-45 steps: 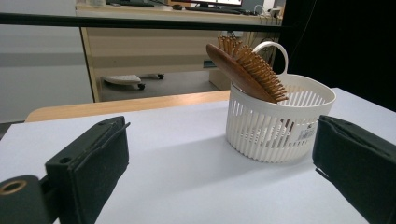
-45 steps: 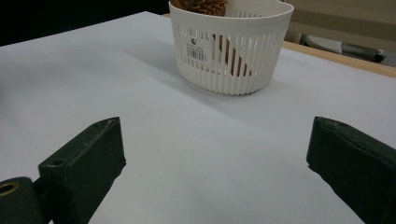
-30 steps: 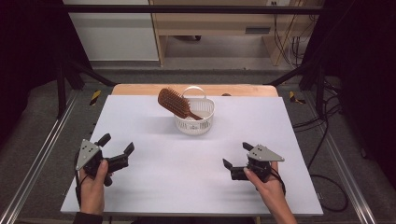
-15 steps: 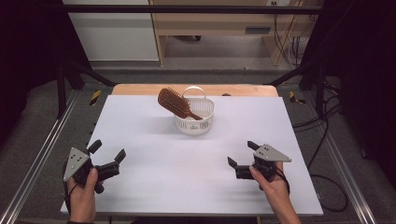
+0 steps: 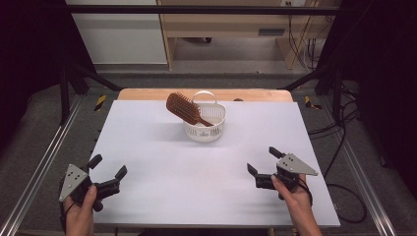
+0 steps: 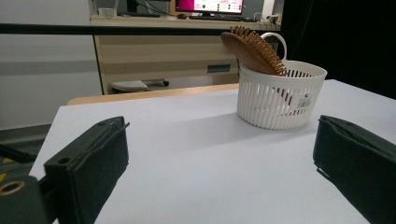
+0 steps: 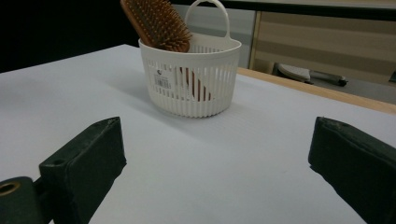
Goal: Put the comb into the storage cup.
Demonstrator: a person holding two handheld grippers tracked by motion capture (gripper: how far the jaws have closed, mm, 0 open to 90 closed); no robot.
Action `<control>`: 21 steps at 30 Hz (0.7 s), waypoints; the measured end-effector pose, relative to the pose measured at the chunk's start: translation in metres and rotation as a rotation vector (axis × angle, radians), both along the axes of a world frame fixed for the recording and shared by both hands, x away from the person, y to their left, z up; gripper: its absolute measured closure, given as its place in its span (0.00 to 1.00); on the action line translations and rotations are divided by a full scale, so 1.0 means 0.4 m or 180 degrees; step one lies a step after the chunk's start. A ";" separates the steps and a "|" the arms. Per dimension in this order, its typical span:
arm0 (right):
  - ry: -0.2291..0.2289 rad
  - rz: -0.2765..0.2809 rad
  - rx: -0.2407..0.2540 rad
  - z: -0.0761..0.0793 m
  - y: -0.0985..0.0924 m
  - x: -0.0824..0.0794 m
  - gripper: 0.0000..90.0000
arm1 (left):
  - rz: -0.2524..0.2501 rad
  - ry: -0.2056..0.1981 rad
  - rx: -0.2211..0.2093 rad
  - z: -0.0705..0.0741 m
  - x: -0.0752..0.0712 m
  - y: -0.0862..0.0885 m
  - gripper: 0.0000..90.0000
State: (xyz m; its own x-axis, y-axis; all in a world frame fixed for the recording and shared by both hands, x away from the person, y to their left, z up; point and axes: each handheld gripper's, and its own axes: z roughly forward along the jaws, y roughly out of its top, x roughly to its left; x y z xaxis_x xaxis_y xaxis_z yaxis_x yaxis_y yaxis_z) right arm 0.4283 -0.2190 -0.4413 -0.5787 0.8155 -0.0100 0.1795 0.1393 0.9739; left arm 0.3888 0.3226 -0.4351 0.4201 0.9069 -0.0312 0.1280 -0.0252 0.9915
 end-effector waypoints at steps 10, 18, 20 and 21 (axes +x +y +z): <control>-0.0089 -0.0144 0.0061 -0.001 -0.062 -0.008 0.04 | -0.0050 0.0059 0.0071 -0.022 -0.007 -0.002 0.04; -0.0180 -0.0163 0.0050 -0.004 -0.078 -0.011 0.03 | -0.0082 0.0107 0.0059 -0.031 -0.011 -0.006 0.04; -0.0183 -0.0143 0.0032 -0.008 -0.080 -0.010 0.03 | -0.0084 0.0106 0.0058 -0.032 -0.013 -0.008 0.04; -0.0183 -0.0143 0.0037 -0.009 -0.080 -0.010 0.03 | -0.0084 0.0100 0.0050 -0.032 -0.015 -0.008 0.04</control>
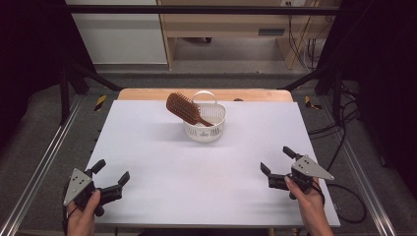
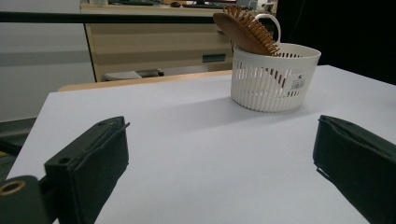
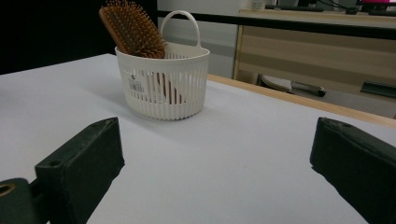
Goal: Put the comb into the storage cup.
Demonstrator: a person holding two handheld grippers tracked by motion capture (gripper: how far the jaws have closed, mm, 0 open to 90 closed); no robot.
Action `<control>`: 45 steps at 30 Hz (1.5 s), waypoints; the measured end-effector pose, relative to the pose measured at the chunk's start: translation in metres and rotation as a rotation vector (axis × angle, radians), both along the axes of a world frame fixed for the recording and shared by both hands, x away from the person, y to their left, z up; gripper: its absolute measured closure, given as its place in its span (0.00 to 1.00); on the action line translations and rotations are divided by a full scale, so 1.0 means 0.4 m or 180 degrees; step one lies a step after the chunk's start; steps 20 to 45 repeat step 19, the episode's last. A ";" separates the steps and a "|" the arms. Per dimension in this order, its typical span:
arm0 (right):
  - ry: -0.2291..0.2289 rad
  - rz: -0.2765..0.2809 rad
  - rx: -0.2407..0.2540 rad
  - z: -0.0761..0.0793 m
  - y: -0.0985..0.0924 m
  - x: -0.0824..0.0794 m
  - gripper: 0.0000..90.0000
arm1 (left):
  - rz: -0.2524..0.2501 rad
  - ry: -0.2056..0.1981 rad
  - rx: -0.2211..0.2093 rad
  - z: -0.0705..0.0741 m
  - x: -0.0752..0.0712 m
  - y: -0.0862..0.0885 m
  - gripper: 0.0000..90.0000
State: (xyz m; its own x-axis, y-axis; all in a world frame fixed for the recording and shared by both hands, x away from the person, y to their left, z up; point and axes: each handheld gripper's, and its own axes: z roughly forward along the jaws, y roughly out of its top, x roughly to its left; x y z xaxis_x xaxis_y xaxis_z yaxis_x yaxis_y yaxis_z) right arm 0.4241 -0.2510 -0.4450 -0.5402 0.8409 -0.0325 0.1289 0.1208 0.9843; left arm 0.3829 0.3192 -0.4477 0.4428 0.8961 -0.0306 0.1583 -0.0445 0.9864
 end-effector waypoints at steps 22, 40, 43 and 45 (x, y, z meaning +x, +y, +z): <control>-0.0025 0.0058 0.0021 -0.012 0.012 -0.010 0.04 | -0.0009 -0.0320 -0.0085 0.017 0.006 -0.042 0.04; -0.0025 0.0058 0.0021 -0.012 0.012 -0.010 0.04 | -0.0009 -0.0320 -0.0085 0.017 0.006 -0.042 0.04; -0.0025 0.0058 0.0021 -0.012 0.012 -0.010 0.04 | -0.0009 -0.0320 -0.0085 0.017 0.006 -0.042 0.04; -0.0025 0.0058 0.0021 -0.012 0.012 -0.010 0.04 | -0.0009 -0.0320 -0.0085 0.017 0.006 -0.042 0.04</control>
